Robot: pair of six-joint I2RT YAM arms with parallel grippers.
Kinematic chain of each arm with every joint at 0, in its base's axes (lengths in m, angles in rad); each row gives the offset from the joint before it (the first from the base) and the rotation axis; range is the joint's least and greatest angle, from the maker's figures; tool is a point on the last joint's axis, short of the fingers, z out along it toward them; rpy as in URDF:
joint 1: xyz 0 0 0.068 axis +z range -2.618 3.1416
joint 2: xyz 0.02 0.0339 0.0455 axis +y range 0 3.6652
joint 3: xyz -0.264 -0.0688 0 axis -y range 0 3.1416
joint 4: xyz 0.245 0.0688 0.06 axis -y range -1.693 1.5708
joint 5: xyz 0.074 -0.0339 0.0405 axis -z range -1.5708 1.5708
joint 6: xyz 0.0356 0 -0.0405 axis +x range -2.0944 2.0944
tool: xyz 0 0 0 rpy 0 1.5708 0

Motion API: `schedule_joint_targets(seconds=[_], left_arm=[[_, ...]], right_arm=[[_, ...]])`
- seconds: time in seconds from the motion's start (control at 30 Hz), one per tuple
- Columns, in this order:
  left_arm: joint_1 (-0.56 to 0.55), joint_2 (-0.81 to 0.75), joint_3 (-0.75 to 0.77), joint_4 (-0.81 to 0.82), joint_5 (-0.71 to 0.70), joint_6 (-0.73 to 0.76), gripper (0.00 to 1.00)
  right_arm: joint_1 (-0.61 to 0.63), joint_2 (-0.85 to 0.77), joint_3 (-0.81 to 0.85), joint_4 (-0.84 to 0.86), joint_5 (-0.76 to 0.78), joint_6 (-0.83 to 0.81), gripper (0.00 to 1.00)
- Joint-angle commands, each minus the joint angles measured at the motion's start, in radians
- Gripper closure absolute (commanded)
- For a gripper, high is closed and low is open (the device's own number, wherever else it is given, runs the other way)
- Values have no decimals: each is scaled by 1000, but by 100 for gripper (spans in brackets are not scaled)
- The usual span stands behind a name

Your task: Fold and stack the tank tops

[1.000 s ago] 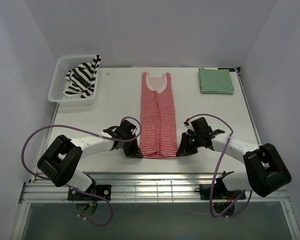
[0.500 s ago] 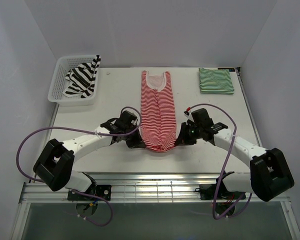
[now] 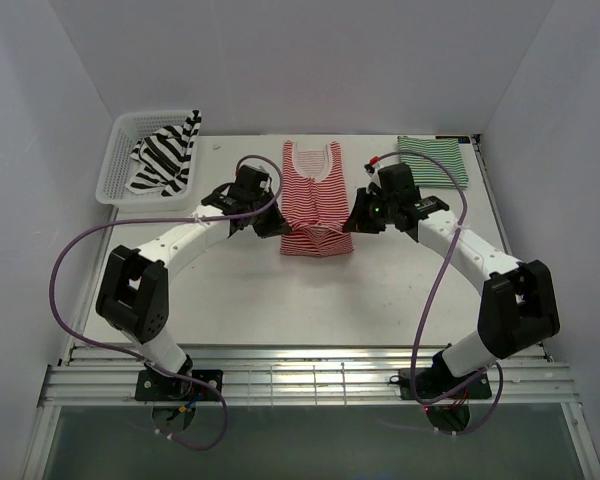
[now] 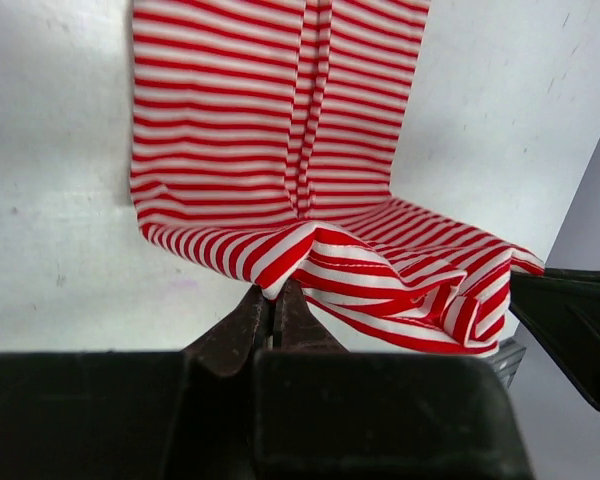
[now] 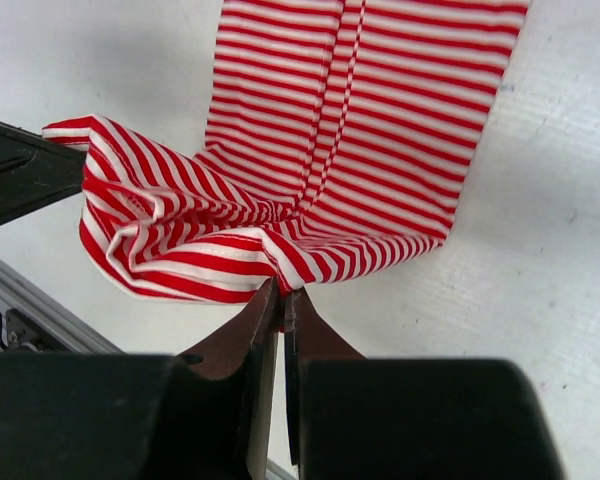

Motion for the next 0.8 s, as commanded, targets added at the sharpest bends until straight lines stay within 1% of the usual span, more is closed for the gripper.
schedule_joint_targets(seconds=[0.0, 0.37, 0.5, 0.77], left_arm=[[39, 43, 94, 8, -28, 67, 100], [90, 221, 321, 48, -34, 176, 100], [113, 284, 383, 47, -11, 190, 100], [143, 368, 449, 65, 16, 213, 100]], right_arm=[[-22, 51, 105, 33, 22, -52, 92], [-73, 224, 269, 98, 3, -84, 92], [-89, 273, 317, 115, -15, -96, 92], [-116, 394, 412, 119, -69, -122, 92]])
